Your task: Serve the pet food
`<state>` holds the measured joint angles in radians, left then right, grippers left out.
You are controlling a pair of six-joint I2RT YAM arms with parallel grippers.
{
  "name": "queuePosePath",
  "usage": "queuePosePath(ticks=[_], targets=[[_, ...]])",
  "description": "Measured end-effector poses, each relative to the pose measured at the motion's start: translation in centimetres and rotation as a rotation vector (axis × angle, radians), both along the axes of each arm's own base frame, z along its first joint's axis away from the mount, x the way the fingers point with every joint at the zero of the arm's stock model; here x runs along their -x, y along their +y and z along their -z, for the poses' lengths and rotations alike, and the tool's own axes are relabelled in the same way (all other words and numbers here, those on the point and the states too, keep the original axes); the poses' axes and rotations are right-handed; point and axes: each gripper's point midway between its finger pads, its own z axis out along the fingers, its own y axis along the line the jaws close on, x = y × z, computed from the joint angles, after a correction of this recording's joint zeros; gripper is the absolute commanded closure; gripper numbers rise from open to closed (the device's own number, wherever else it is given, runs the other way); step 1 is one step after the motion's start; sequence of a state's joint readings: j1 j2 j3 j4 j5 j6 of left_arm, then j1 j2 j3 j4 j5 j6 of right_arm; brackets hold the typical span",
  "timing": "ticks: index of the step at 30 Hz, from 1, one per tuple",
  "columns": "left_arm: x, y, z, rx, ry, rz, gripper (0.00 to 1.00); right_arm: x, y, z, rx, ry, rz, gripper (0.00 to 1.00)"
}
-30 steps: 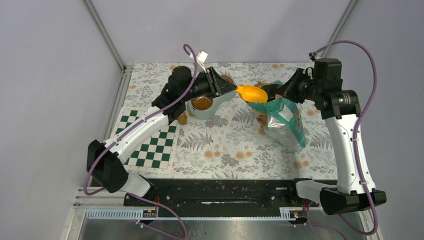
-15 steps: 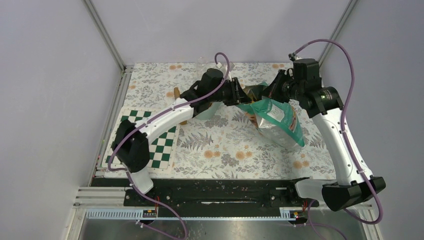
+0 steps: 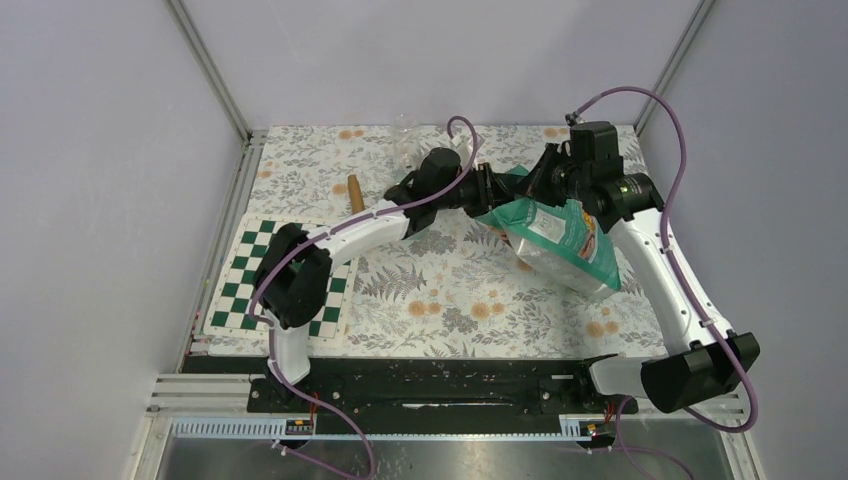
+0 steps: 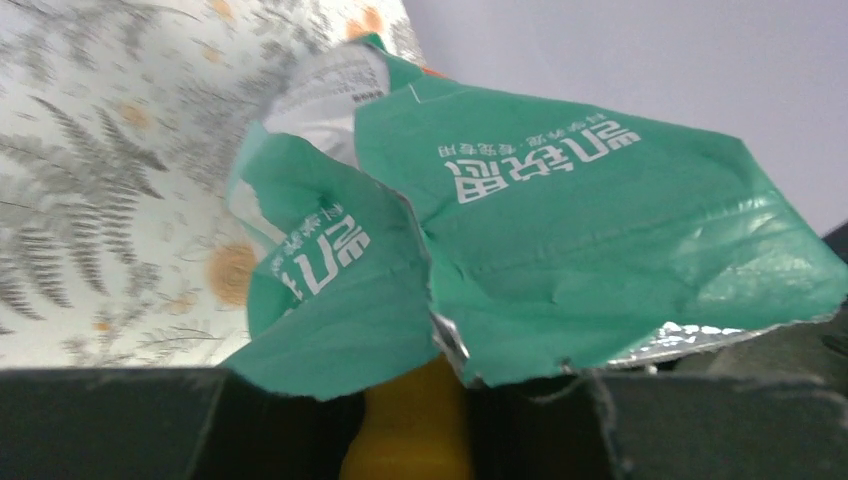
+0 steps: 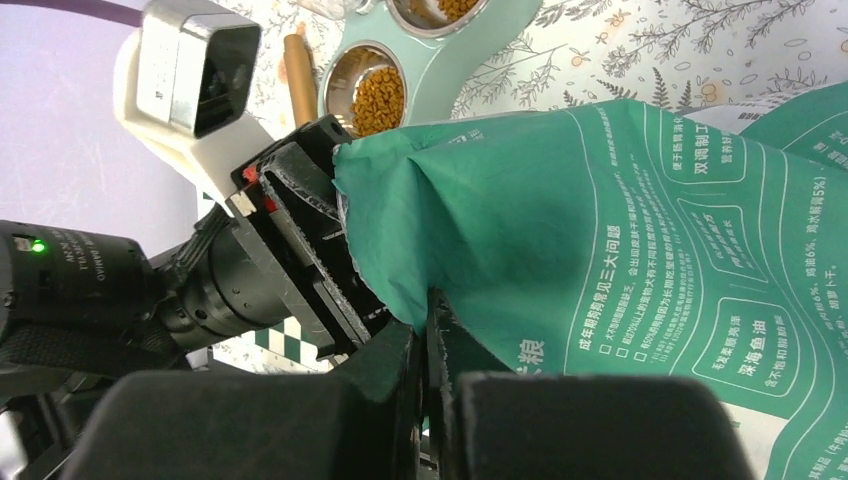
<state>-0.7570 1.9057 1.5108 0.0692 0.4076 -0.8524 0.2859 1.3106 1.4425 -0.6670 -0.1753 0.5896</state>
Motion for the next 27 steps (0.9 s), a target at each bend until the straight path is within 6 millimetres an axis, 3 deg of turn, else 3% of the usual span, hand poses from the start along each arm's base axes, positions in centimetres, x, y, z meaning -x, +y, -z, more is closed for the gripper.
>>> queuePosePath(ticks=[6, 14, 20, 27], targets=[[1.0, -0.4, -0.1, 0.209, 0.150, 0.064, 1.00, 0.1, -0.2, 1.0, 0.012, 0.027, 0.005, 1.00], [1.1, 1.4, -2.2, 0.437, 0.271, 0.072, 1.00, 0.2, -0.8, 0.6, 0.037, 0.030, 0.031, 1.00], [1.0, 4.6, -3.2, 0.487, 0.289, 0.001, 1.00, 0.4, -2.3, -0.2, 0.060, 0.042, 0.070, 1.00], [0.9, 8.7, -6.0, 0.502, 0.230, -0.093, 1.00, 0.1, -4.4, -1.3, 0.051, 0.021, 0.133, 1.00]])
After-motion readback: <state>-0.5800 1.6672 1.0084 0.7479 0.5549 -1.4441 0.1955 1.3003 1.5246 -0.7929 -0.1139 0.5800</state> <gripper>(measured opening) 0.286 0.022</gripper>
